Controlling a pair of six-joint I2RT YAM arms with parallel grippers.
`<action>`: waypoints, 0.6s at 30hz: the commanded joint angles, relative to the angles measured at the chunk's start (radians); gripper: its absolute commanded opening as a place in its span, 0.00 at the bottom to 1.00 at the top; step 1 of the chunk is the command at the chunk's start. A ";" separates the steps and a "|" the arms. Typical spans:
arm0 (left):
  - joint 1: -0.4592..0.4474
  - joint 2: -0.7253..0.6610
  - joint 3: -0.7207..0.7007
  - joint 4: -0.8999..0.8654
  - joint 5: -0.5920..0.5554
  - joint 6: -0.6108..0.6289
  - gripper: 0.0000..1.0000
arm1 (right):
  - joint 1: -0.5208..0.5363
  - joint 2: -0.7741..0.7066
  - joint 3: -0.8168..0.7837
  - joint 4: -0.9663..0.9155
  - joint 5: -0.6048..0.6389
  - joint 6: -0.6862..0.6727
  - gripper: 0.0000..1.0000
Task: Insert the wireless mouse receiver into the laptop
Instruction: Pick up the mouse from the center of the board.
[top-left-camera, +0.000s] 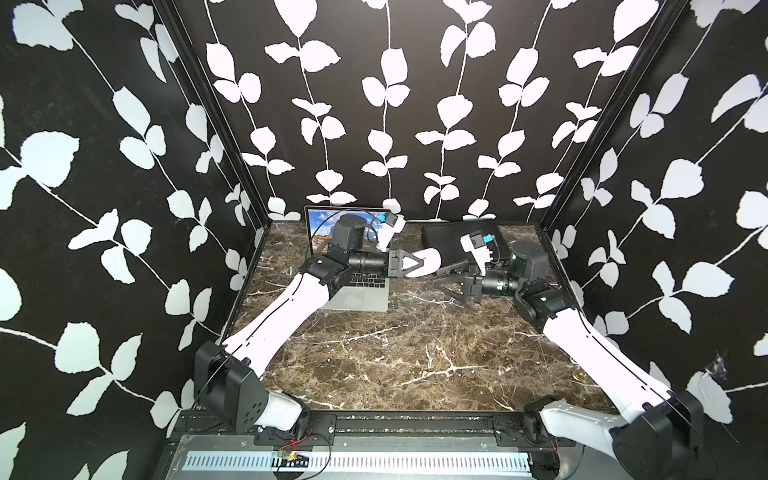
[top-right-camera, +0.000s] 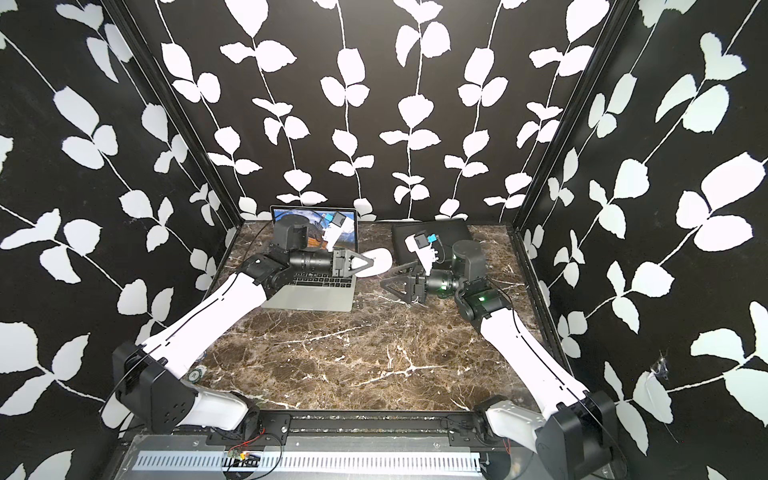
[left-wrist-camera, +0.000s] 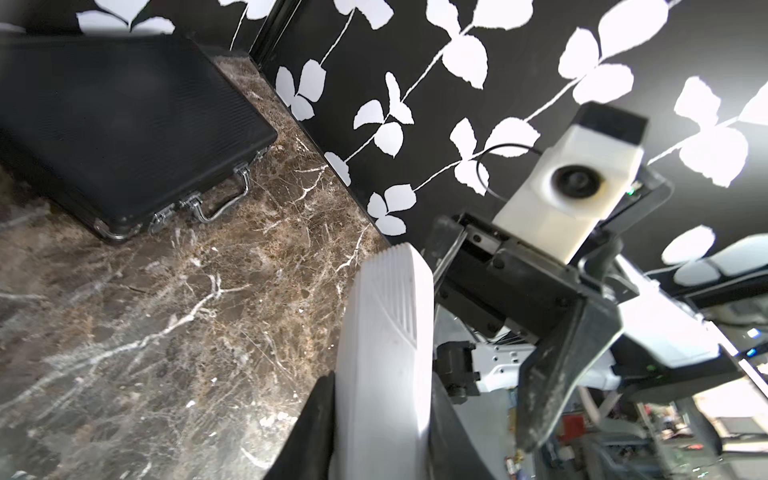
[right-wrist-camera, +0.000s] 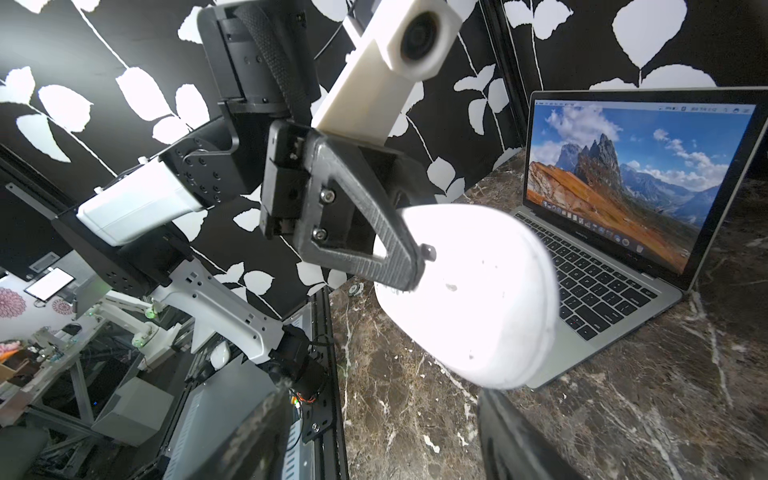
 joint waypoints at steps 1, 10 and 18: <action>-0.014 -0.010 0.005 0.078 0.099 -0.070 0.19 | -0.013 0.027 0.010 0.198 -0.010 0.108 0.72; -0.017 0.020 -0.008 0.155 0.157 -0.113 0.18 | -0.021 0.134 0.007 0.376 -0.034 0.299 0.66; -0.016 0.033 -0.018 0.151 0.167 -0.097 0.19 | -0.029 0.152 -0.018 0.414 -0.066 0.354 0.46</action>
